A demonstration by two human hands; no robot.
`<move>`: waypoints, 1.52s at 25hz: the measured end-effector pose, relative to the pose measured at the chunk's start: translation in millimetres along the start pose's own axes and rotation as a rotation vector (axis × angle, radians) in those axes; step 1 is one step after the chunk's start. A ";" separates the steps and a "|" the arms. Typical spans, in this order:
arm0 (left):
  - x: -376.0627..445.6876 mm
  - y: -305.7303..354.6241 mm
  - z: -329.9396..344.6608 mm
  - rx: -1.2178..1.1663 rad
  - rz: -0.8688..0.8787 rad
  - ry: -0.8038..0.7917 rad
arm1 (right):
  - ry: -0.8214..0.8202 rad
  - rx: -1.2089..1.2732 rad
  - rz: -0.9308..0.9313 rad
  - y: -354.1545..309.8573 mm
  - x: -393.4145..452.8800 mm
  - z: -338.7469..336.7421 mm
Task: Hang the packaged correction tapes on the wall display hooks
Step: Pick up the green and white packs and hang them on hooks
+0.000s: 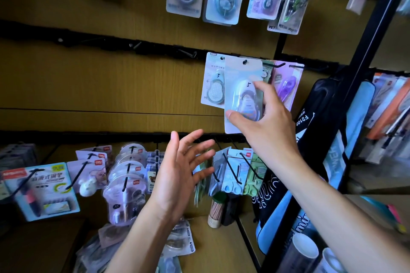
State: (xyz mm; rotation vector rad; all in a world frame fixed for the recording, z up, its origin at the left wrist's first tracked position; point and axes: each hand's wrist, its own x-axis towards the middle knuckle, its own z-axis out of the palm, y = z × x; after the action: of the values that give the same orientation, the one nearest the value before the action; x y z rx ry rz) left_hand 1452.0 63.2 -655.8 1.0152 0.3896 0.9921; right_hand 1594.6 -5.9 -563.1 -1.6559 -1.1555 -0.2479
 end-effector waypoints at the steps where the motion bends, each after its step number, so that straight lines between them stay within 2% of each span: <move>1: 0.0 0.2 -0.5 -0.003 0.000 0.002 | 0.004 -0.010 -0.004 1.3 0.0 -0.7; 10: 2.6 4.6 -6.5 -0.041 0.012 0.035 | -0.051 -0.096 0.005 7.5 28.0 28.5; 16: 5.7 11.0 -16.4 -0.023 0.018 0.052 | -0.051 -0.257 -0.038 12.5 55.7 61.0; 27: 3.5 23.4 -52.7 0.046 0.061 0.097 | -0.104 -0.162 0.110 4.6 80.2 95.4; 31: -1.5 22.6 -59.7 0.119 0.067 0.110 | -0.120 -0.056 0.148 4.7 52.5 90.6; 35: -6.7 16.8 -67.6 0.213 0.050 0.133 | -0.113 0.046 0.134 30.3 -22.5 82.7; 38: -14.3 4.9 -71.6 0.308 0.010 0.137 | -0.231 0.100 0.141 66.3 -99.6 90.0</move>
State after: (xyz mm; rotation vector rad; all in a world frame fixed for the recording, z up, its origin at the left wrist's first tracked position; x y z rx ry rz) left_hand 1393.2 89.7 -690.3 1.2289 0.6663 1.0332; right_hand 1562.5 14.2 -708.0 -1.7005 -1.1940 0.0921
